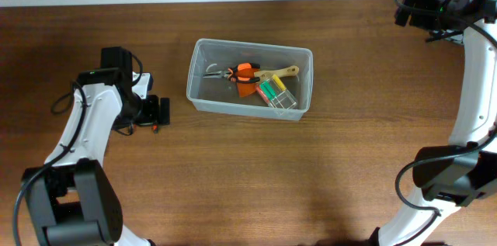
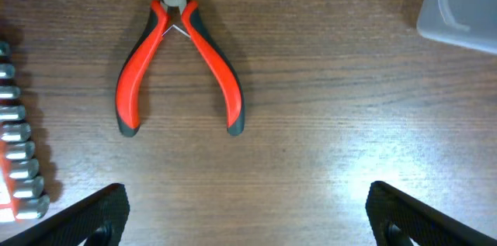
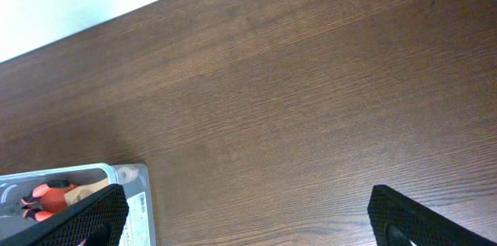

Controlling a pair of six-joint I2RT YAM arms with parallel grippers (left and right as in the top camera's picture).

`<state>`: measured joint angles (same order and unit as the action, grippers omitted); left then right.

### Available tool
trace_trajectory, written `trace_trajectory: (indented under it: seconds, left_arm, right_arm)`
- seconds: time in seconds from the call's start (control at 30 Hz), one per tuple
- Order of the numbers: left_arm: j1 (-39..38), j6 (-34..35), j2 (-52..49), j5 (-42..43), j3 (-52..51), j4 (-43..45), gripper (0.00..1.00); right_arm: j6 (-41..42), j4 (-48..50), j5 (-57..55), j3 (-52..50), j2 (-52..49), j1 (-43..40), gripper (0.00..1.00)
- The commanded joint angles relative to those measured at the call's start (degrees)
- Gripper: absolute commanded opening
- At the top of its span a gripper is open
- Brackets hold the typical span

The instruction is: Pack container

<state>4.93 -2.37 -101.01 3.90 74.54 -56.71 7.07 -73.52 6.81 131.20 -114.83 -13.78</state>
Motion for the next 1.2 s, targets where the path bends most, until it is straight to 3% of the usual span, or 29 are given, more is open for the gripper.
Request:
trace_trajectory:
  seconds: [0.0, 0.2, 0.5, 0.73, 0.9, 1.0, 1.03, 1.07, 1.17]
  left_arm:
    - [0.1, 2.9, -0.9, 1.2, 0.6, 0.5, 1.00]
    - [0.0, 3.9, -3.8, 1.2, 0.6, 1.3, 0.97]
    - [-0.9, 15.0, -10.1, 1.3, 0.6, 9.5, 0.89]
    - [-1.6, 22.8, -13.8, 1.2, 0.6, 10.2, 0.66]
    - [-1.6, 26.7, -13.8, 0.8, 0.6, 9.1, 0.61]
    - [-1.5, 27.0, -13.8, 0.6, 0.6, 9.1, 0.61]
    - [-1.5, 27.0, -13.8, 0.1, 0.6, 9.2, 0.57]
    - [-1.5, 26.1, -13.8, -2.2, 0.6, 9.2, 0.51]
    - [-1.5, 20.1, -13.8, -5.1, 0.6, 9.4, 0.51]
  right_arm:
    - [0.1, 0.0, 0.3, -0.1, 0.1, 0.2, 0.98]
    - [0.1, 0.0, 0.3, -0.1, 0.1, 0.2, 0.99]
    - [0.1, 0.0, 0.3, -0.1, 0.1, 0.2, 0.99]
    - [0.1, 0.0, 0.3, -0.1, 0.1, 0.2, 0.99]
    - [0.1, 0.0, 0.3, -0.1, 0.1, 0.2, 0.98]
    - [0.1, 0.0, 0.3, -0.1, 0.1, 0.2, 0.99]
    - [0.1, 0.0, 0.3, -0.1, 0.1, 0.2, 0.99]
    - [0.1, 0.0, 0.3, -0.1, 0.1, 0.2, 0.99]
    - [0.1, 0.0, 0.3, -0.1, 0.1, 0.2, 0.99]
